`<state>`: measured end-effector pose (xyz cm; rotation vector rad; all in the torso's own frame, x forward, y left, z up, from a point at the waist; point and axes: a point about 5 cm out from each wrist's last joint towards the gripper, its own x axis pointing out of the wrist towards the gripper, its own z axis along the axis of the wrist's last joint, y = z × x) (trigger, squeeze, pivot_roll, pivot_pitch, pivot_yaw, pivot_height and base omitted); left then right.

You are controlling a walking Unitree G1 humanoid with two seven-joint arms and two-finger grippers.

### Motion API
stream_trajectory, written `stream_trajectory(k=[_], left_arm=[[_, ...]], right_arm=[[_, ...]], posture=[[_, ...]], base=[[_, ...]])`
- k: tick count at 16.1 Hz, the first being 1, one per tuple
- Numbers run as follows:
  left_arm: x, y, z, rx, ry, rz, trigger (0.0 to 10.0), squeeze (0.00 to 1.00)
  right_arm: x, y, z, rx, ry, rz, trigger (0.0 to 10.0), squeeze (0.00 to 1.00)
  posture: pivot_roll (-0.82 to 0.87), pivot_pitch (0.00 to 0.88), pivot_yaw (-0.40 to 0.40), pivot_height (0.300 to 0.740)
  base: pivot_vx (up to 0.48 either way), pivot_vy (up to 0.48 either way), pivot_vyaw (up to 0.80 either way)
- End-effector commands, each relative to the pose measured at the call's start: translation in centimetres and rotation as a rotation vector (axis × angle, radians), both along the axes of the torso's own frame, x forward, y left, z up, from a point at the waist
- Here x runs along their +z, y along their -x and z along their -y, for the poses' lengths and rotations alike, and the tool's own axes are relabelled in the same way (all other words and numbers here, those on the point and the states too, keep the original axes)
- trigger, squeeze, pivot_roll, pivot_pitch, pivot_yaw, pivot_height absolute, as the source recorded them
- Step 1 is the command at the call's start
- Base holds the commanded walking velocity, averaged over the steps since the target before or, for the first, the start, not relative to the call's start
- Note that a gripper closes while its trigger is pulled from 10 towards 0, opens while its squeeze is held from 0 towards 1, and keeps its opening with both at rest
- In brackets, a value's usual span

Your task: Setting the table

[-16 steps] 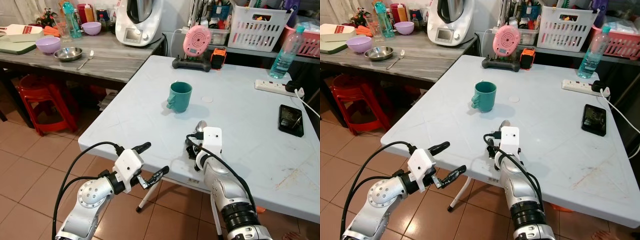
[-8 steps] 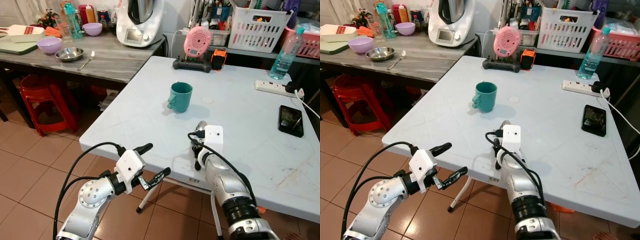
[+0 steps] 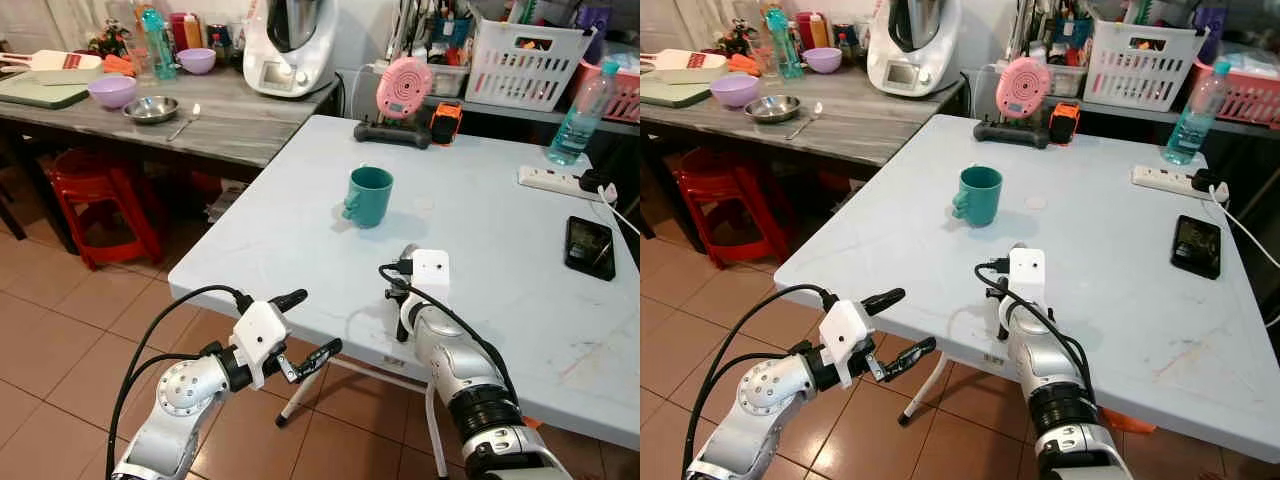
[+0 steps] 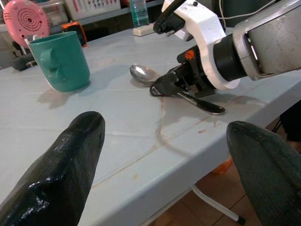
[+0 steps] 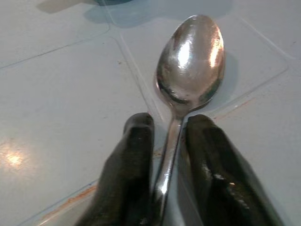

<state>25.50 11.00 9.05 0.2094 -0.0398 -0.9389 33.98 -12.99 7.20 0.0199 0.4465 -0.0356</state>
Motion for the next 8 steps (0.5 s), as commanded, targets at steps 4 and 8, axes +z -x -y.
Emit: stream_trajectory(k=[4,8], left_arm=[[-0.04,0.34,0.3,-0.054,-0.006,-0.023,10.0,0.0],[-0.15,0.01,-0.03,-0.019,-0.026,-0.01,10.0,0.0]], right_arm=[[-1.75,0.87,1.39,-0.047,0.016,-0.083,0.0,0.0],[-2.01,1.07,1.28,-0.053,-0.001,-0.086,0.0,0.0]], posture=[[0.03,0.0,-0.007,0.74],[0.04,0.0,-0.006,0.74]], base=[[0.0,0.0,0.0],[0.0,0.0,0.0]])
